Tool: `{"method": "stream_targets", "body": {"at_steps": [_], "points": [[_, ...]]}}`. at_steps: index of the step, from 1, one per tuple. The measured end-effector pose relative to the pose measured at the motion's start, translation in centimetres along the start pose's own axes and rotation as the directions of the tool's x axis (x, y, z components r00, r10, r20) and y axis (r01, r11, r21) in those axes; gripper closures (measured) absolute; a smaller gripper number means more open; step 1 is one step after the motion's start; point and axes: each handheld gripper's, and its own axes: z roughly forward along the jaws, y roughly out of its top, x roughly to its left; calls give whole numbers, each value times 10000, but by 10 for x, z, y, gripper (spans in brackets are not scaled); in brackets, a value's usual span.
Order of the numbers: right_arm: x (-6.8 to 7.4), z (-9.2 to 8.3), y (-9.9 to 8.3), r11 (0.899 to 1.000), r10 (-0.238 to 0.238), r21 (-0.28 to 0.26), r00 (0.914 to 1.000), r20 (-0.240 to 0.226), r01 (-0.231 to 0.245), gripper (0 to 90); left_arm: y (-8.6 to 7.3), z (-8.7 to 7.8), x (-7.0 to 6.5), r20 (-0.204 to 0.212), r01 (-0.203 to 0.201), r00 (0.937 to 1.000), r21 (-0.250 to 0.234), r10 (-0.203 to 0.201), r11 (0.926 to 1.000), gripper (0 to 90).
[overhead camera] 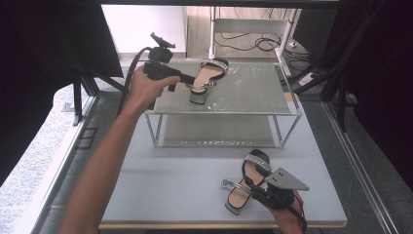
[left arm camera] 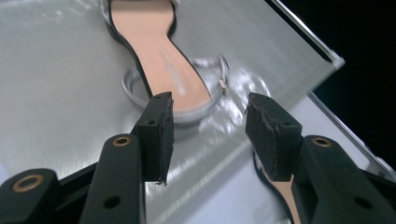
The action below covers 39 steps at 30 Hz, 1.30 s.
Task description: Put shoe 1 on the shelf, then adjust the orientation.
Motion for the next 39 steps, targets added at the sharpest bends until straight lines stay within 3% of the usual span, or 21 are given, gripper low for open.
{"method": "stream_targets", "body": {"at_steps": [8, 14, 20, 24, 27, 32, 37, 39], "points": [[6, 2, 5, 9999, -153, -6, 9998, -108, 152, 483, -51, -17, 7, 587, -273, 9979, -265, 288, 9993, 505], [11, 9, 7, 9998, -209, 57, 9993, -312, 211, 503, -89, -22, 15, 874, -316, 9956, -341, 345, 9989, 422], [30, 22, 14, 9953, -521, 760, 9926, -1098, 607, 678, -126, -21, 17, 908, -456, 9946, -580, 507, 9973, 374], [49, 36, 16, 9825, -937, 1423, 9794, -1788, 1200, 771, -151, -13, 19, 818, -513, 9952, -397, 544, 9979, 363], [64, 47, 15, 9702, -1196, 1830, 9709, -2074, 1585, 839, -167, -7, 17, 1142, -707, 9908, -173, 722, 9973, 341], [71, 62, 11, 9509, -1154, 2566, 9676, -2244, 1729, 889, -194, 6, 11, 767, -1127, 9909, 217, 1107, 9934, 339], [75, 70, 1, 9315, -1327, 3066, 9677, -2143, 1957, 884, -214, 22, 14, 630, -1061, 9925, 221, 1045, 9941, 341], [75, 70, 0, 9305, -1369, 3087, 9690, -2055, 1969, 885, -219, 28, 16, 667, -1070, 9923, 355, 1045, 9936, 340]]}}
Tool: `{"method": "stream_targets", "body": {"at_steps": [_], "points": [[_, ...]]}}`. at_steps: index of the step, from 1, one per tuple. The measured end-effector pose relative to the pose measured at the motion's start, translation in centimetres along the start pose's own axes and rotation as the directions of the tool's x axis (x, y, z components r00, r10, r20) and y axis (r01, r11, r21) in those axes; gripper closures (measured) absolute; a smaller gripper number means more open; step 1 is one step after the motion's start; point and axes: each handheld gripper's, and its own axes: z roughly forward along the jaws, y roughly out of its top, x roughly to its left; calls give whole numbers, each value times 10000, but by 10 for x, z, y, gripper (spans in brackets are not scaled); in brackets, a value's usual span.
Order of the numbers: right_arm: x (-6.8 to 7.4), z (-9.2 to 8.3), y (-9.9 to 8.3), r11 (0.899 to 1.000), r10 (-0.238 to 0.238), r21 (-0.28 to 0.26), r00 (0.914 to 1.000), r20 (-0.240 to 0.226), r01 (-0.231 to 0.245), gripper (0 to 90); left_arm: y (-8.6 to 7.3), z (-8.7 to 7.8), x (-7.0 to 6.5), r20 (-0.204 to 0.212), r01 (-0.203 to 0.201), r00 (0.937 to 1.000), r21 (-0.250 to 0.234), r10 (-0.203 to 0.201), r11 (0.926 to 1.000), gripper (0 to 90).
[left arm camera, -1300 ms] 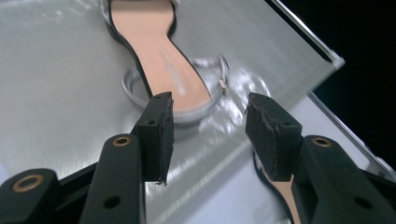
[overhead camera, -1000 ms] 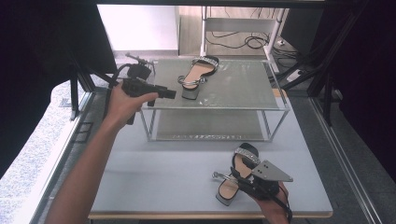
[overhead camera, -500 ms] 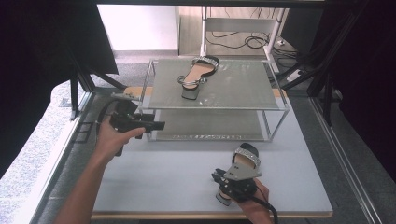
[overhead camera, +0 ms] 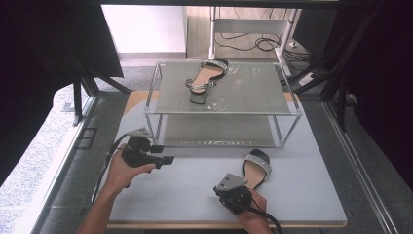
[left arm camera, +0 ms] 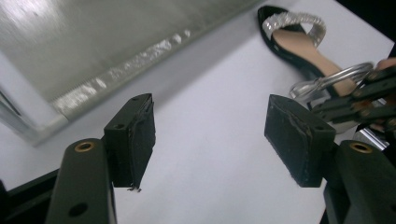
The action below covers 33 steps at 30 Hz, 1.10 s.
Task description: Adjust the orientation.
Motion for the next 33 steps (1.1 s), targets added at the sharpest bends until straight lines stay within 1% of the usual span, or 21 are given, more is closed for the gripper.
{"method": "stream_targets", "body": {"at_steps": [1, 2, 4, 6, 8, 9, 10, 11, 13, 15, 16, 18, 19, 21, 23, 25, 26, 27, 28, 30, 33], "points": [[0, -1, 0, 10000, -57, 69, 9999, 90, 56, 885, -2, 3, -1, -126, -131, 9998, 134, 133, 9998, 339], [1, -2, 0, 9997, -146, 189, 9995, 293, 141, 885, -5, 6, -1, -103, -131, 9999, 210, 133, 9997, 336], [1, -3, -5, 9987, -268, 436, 9989, 385, 251, 889, -10, 10, 0, 147, -84, 9999, 218, 81, 9997, 335], [0, -9, -11, 9986, -294, 452, 9990, 342, 279, 899, -16, 14, 0, 33, -125, 9999, 390, 124, 9992, 331], [-4, -17, -18, 9981, -290, 554, 9988, 389, 268, 899, -22, 17, 3, 182, 84, 9998, 432, -92, 9990, 331], [-6, -19, -21, 9979, -270, 592, 9990, 347, 249, 900, -25, 18, 4, 103, 24, 9999, 557, -30, 9984, 331], [-11, -24, -25, 9978, -151, 647, 9995, 268, 134, 900, -27, 19, 3, -80, -4, 10000, 624, 9, 9981, 330], [-15, -28, -29, 9980, -38, 634, 9999, 145, 28, 900, -30, 20, 4, 47, 112, 9999, 582, -115, 9982, 332], [-20, -34, -36, 9971, -40, 760, 9995, 312, 16, 900, -36, 24, 6, 342, 277, 9990, 587, -297, 9979, 332], [-29, -42, -45, 9963, 32, 853, 9996, 275, -56, 900, -40, 29, 3, -99, 19, 10000, 899, -10, 9959, 330], [-34, -46, -49, 9962, 117, 857, 9996, 246, -137, 900, -41, 31, 1, -118, -33, 9999, 995, 45, 9950, 329], [-42, -53, -56, 9955, 135, 933, 9999, 57, -139, 900, -45, 35, 2, 298, 83, 9995, 1008, -113, 9949, 331], [-44, -56, -58, 9950, 178, 982, 9998, 42, -181, 900, -47, 38, 3, 376, 170, 9991, 1015, -210, 9947, 331], [-52, -61, -64, 9932, 78, 1159, 9998, 171, -97, 900, -51, 40, 4, 176, 182, 9996, 1174, -204, 9929, 332], [-61, -67, -69, 9919, 200, 1252, 9998, 76, -208, 900, -53, 41, 4, 52, 208, 9998, 1146, -215, 9932, 331], [-69, -71, -75, 9909, 226, 1322, 9997, 114, -239, 899, -55, 41, 7, 261, 388, 9988, 1065, -418, 9936, 335], [-72, -73, -77, 9905, 144, 1361, 9997, 220, -173, 896, -56, 41, 8, 185, 416, 9989, 1056, -438, 9935, 335], [-74, -75, -79, 9907, 134, 1347, 9995, 277, -170, 890, -57, 40, 9, 96, 460, 9988, 1043, -472, 9935, 336], [-77, -77, -82, 9916, 222, 1267, 9995, 231, -249, 871, -57, 39, 10, 131, 476, 9987, 1031, -492, 9935, 337], [-79, -82, -85, 9931, 452, 1086, 9990, -43, -445, 815, -58, 37, 10, 120, 573, 9982, 912, -586, 9942, 336], [-78, -96, -89, 9939, 697, 866, 9973, -213, -676, 758, -58, 35, 9, 108, 552, 9983, 883, -564, 9946, 337]]}}
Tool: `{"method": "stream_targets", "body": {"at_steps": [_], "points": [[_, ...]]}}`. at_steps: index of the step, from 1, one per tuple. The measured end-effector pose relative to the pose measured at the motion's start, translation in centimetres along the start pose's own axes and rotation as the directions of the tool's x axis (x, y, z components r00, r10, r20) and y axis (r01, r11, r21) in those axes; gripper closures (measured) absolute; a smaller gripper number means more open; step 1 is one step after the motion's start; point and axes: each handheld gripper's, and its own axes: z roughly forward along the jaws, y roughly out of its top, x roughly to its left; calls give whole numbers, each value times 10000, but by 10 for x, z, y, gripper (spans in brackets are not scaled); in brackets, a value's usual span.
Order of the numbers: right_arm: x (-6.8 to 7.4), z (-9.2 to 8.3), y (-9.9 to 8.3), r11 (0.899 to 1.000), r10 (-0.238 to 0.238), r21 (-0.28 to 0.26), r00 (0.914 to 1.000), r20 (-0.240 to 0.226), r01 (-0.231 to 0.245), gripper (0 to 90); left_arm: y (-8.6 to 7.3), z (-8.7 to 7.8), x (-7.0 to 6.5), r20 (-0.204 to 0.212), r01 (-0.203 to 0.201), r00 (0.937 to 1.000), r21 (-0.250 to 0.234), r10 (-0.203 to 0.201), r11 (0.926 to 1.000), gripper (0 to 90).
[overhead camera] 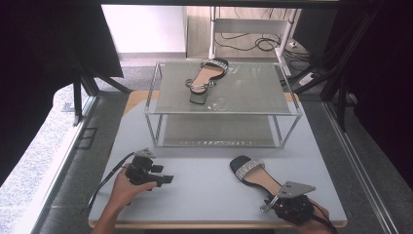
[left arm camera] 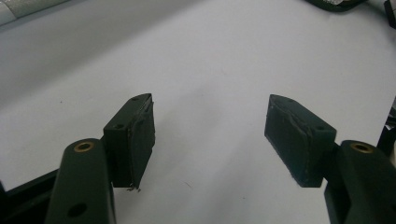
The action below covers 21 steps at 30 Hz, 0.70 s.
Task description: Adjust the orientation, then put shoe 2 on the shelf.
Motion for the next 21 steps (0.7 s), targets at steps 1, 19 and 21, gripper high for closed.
{"method": "stream_targets", "body": {"at_steps": [1, 19, 21], "points": [[0, -6, -2, 9999, 138, -65, 9999, -85, -139, 748, 0, 0, 0, -1, -44, 10000, -15, 44, 10000, 337], [-9, -66, 28, 9967, 392, -724, 9981, 485, -356, 452, 0, -6, 0, 28, 52, 10000, -308, -51, 9995, 339], [-15, -62, 38, 9978, 490, -483, 9971, 581, -462, 431, 0, -6, 0, 42, 21, 10000, -271, -19, 9996, 339]]}}
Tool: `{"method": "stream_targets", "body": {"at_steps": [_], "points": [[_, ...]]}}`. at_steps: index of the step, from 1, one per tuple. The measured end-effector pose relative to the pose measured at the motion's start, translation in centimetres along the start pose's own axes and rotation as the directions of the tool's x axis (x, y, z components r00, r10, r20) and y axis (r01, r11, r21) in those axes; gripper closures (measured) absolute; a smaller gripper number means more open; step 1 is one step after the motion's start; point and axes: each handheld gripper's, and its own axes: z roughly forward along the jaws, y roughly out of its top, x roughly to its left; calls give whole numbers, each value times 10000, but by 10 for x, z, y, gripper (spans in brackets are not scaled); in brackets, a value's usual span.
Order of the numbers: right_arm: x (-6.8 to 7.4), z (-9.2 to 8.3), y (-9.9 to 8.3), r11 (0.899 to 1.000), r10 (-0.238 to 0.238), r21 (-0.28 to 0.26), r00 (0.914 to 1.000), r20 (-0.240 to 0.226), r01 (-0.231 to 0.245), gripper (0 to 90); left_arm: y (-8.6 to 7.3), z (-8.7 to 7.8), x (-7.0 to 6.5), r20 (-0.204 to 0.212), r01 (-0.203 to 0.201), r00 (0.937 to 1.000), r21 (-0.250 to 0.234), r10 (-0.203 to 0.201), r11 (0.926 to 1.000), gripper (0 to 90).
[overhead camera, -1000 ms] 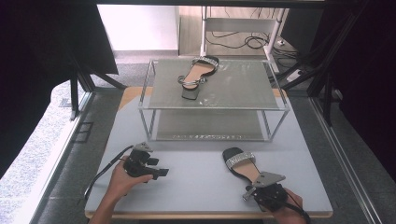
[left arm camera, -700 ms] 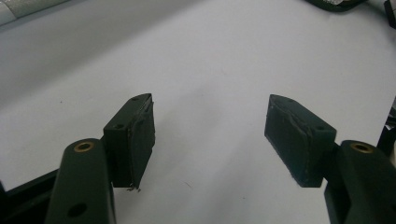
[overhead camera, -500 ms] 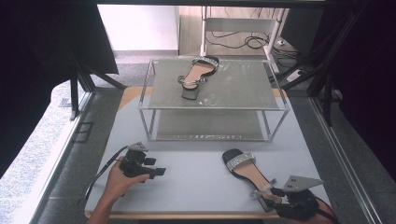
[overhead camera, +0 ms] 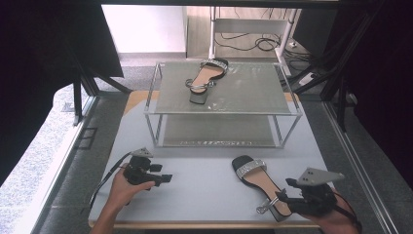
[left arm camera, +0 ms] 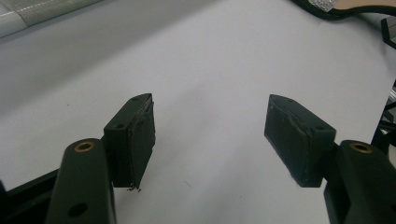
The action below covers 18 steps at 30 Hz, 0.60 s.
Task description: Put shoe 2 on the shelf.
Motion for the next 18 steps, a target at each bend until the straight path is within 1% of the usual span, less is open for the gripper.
{"method": "stream_targets", "body": {"at_steps": [1, 4, 6, 9, 11, 15, 18], "points": [[-2, 3, 3, 9999, 48, 111, 10000, 4, -48, 425, 0, 0, 0, -8, -15, 10000, 18, 15, 10000, 339], [-9, 19, 14, 9972, 248, 714, 9993, -279, -228, 400, -1, 1, -1, -32, -59, 10000, 93, 59, 9999, 339], [-15, 32, 21, 9936, 299, 1104, 9984, -477, -244, 379, -1, 2, -1, 20, -62, 10000, 80, 61, 9999, 339], [-20, 47, 28, 9867, 446, 1586, 9971, -611, -344, 360, -1, 3, -2, 27, -84, 10000, 127, 84, 9999, 339], [-22, 53, 32, 9837, 482, 1764, 9969, -626, -365, 348, -2, 4, -2, 45, -82, 10000, 132, 82, 9999, 339], [-28, 67, 38, 9676, 735, 2468, 9945, -740, -532, 337, -2, 4, -3, 87, -80, 9999, 113, 79, 9999, 339], [-31, 78, 40, 9520, 969, 2986, 9916, -857, -672, 330, -2, 3, -3, 87, -79, 9999, 92, 79, 9999, 339]]}}
